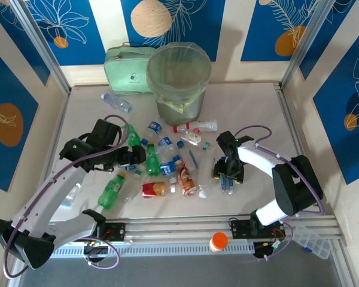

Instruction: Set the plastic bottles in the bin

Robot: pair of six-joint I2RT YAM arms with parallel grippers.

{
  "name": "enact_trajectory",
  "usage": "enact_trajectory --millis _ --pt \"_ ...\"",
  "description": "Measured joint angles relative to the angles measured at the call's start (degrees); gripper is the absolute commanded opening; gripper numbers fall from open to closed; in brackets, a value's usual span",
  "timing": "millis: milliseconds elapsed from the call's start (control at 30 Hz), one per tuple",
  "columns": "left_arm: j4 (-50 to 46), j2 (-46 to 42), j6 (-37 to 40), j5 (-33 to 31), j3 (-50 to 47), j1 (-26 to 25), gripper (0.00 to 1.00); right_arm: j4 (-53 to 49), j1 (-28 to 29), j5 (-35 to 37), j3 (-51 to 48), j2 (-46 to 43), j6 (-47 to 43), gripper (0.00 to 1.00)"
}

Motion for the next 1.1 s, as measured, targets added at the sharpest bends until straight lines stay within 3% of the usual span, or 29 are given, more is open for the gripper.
enact_trajectory --millis 333,600,900,1100 --pt "4.96 -2.78 -0.20 3.76 -2.25 0.00 0.99 0.15 -0.37 0.26 0.33 0.42 -2.08 0.47" --pt "6.38 -3.21 -0.22 3.98 -3.52 0.00 0.99 -4.87 -0.37 0.24 1.97 -9.62 -1.51 0.45" --pt "8.63 -5.14 0.00 3.39 -2.51 0.00 1.00 -4.74 0.96 -6.56 15.26 -25.07 -2.10 0.45" --pt "12.15 -9.70 -0.22 3.02 0.04 0.00 1.00 -1.01 0.98 -10.73 30.99 -17.73 -3.41 0.44"
